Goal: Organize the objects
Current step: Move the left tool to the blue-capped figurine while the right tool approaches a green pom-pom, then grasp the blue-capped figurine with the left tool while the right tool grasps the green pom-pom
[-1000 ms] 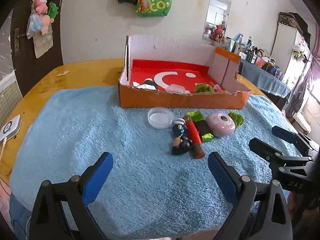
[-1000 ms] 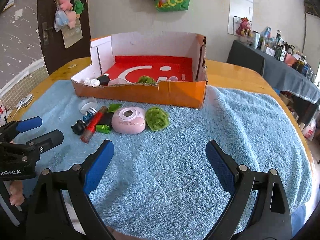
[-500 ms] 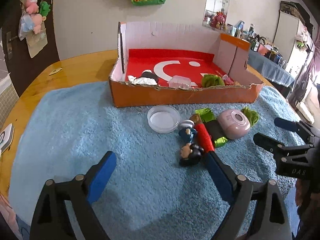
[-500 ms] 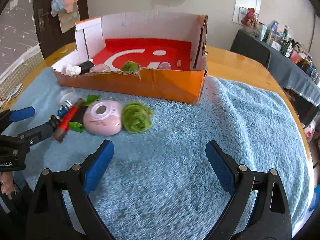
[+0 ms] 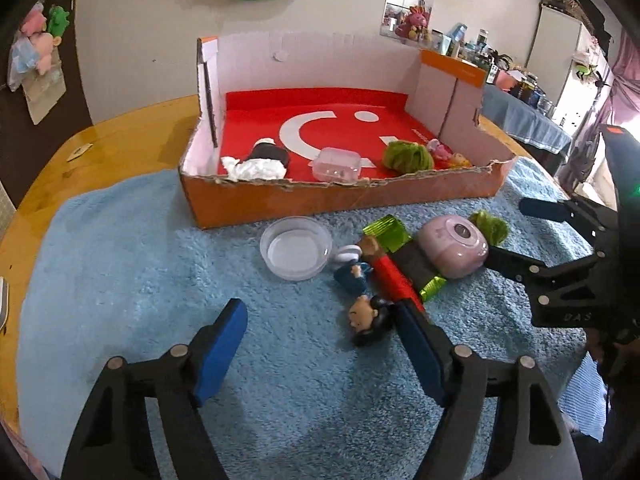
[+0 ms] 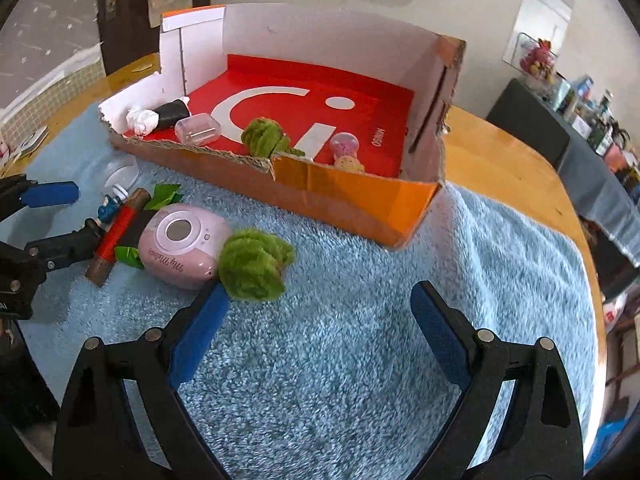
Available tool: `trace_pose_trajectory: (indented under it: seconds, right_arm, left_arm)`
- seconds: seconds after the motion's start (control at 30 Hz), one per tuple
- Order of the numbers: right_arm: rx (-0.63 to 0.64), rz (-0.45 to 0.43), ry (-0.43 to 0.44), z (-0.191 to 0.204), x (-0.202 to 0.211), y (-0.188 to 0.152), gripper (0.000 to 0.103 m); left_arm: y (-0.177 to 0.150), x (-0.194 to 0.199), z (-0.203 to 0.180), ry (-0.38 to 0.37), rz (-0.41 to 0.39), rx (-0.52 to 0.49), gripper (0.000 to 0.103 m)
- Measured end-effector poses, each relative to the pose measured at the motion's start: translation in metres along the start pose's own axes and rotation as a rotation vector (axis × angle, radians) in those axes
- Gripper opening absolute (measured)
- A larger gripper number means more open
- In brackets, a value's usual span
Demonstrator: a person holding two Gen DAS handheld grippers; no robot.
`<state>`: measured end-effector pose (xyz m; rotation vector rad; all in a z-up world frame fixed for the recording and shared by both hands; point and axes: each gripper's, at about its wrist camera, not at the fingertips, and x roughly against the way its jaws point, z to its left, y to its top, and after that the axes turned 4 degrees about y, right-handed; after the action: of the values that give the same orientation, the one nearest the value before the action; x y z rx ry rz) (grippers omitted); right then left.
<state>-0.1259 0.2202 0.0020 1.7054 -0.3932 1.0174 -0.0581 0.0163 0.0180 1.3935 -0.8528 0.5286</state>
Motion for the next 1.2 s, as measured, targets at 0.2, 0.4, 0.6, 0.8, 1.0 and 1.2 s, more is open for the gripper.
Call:
trace_pose_trajectory:
  seconds: [0.2, 0.4, 0.6, 0.8, 1.0, 1.2]
  right_arm:
    - [0.056, 0.004, 0.034, 0.000, -0.003, 0.008, 0.081]
    - [0.102, 0.011, 0.106, 0.002, -0.006, 0.011, 0.059]
    - [0.109, 0.000, 0.147, 0.001, -0.006, 0.012, 0.052]
    - [0.116, 0.002, 0.193, -0.001, -0.006, 0.012, 0.041]
    - [0.122, 0.004, 0.201, 0.000, -0.006, 0.012, 0.040]
    - [0.121, 0.005, 0.209, 0.001, -0.003, 0.010, 0.040]
  left_arm:
    - [0.002, -0.002, -0.001, -0.039, 0.012, -0.009, 0.071]
    - [0.002, -0.001, -0.002, -0.076, 0.026, -0.027, 0.059]
    - [0.001, -0.001, -0.002, -0.085, 0.029, -0.035, 0.055]
    - [-0.001, -0.001, -0.007, -0.086, 0.026, -0.054, 0.054]
    - [-0.001, 0.001, 0.003, -0.077, 0.035, -0.048, 0.054]
    - [-0.005, 0.007, 0.016, -0.061, 0.044, -0.042, 0.054]
